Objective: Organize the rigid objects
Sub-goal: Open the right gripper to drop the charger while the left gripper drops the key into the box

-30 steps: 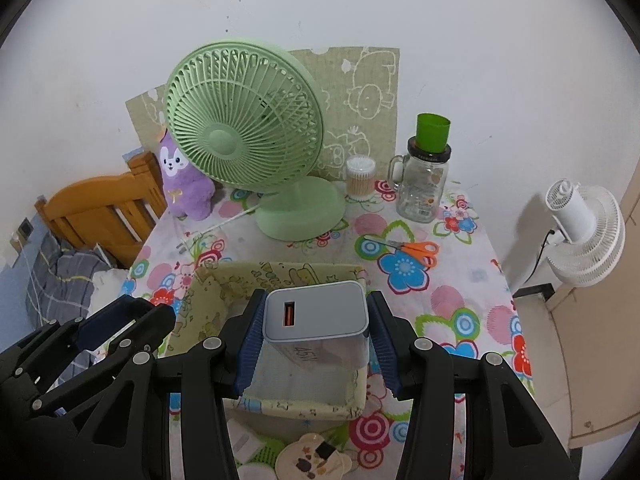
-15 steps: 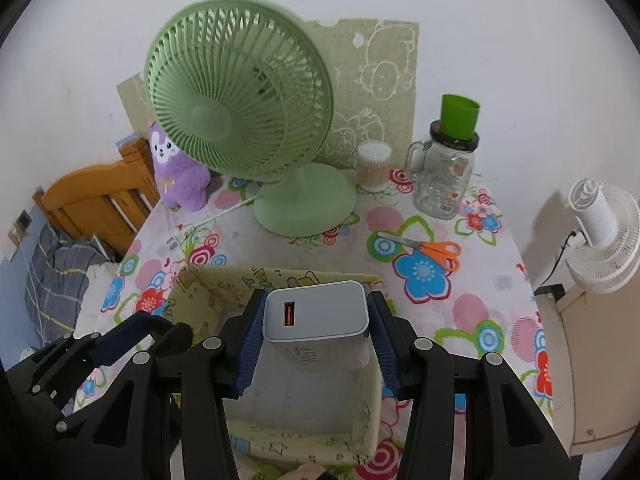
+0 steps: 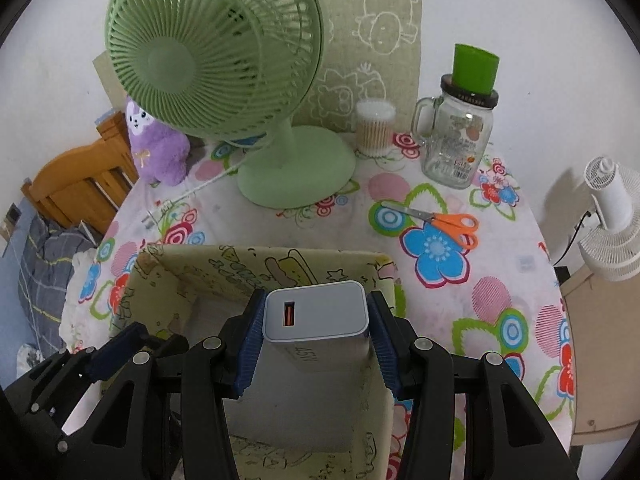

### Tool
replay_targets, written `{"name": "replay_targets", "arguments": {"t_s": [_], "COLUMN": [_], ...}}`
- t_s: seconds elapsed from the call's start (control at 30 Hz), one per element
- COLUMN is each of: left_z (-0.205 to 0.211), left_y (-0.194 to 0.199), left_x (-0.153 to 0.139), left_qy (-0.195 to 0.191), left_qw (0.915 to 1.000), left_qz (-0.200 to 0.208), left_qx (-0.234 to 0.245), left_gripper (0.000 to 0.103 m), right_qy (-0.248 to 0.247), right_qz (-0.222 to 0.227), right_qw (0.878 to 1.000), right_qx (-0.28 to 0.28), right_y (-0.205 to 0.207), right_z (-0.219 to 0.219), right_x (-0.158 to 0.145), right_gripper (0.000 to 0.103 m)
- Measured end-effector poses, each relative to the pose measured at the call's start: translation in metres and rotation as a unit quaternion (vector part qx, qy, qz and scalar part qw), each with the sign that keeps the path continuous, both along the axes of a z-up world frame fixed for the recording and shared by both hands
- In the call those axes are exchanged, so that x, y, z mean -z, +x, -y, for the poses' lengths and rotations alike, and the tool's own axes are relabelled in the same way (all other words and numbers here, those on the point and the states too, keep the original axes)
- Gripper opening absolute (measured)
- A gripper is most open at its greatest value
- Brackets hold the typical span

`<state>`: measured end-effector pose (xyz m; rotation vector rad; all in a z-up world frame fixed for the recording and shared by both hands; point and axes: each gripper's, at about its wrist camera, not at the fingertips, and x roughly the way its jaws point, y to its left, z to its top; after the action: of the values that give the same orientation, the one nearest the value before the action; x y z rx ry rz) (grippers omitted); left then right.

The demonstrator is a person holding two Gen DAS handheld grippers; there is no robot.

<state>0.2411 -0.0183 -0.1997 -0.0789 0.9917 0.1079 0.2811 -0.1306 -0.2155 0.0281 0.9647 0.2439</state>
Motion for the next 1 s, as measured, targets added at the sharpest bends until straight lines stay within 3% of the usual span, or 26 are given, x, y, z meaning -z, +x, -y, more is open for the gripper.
{"name": "replay_targets", "arguments": {"t_s": [0.2, 0.3, 0.5, 0.67, 0.8, 0.9, 1.0], "left_z": [0.003, 0.001, -0.001, 0.002, 0.003, 0.005, 0.007], "left_y": [0.005, 0.005, 0.004, 0.003, 0.001, -0.002, -0.005], "left_x": [0.014, 0.021, 0.023, 0.022, 0.019, 0.015, 0.009], "left_qy": [0.014, 0.011, 0.015, 0.01, 0.002, -0.002, -0.004], "left_qw": [0.9998, 0.9995, 0.9995, 0.9997, 0.9999, 1.0, 1.0], "left_qz": [-0.016, -0.025, -0.019, -0.013, -0.006, -0.002, 0.005], "left_qx": [-0.007, -0.017, -0.021, -0.019, -0.011, -0.006, 0.002], "left_gripper": [0.033, 0.033, 0.034, 0.046, 0.063, 0.07, 0.081], "right_qy": [-0.007, -0.028, -0.025, -0.02, -0.021, -0.021, -0.01], "right_qz": [-0.013, 0.002, -0.005, -0.012, -0.006, 0.001, 0.007], "right_qw": [1.0, 1.0, 1.0, 1.0, 1.0, 1.0, 1.0], "right_qx": [0.003, 0.003, 0.0, 0.01, 0.009, 0.012, 0.01], "right_y": [0.008, 0.007, 0.01, 0.015, 0.013, 0.008, 0.002], "right_z": [-0.003, -0.008, -0.015, -0.014, -0.015, -0.013, -0.012], "right_x": [0.013, 0.013, 0.02, 0.023, 0.018, 0.012, 0.005], "right_gripper": [0.053, 0.053, 0.051, 0.051, 0.053, 0.071, 0.077]}}
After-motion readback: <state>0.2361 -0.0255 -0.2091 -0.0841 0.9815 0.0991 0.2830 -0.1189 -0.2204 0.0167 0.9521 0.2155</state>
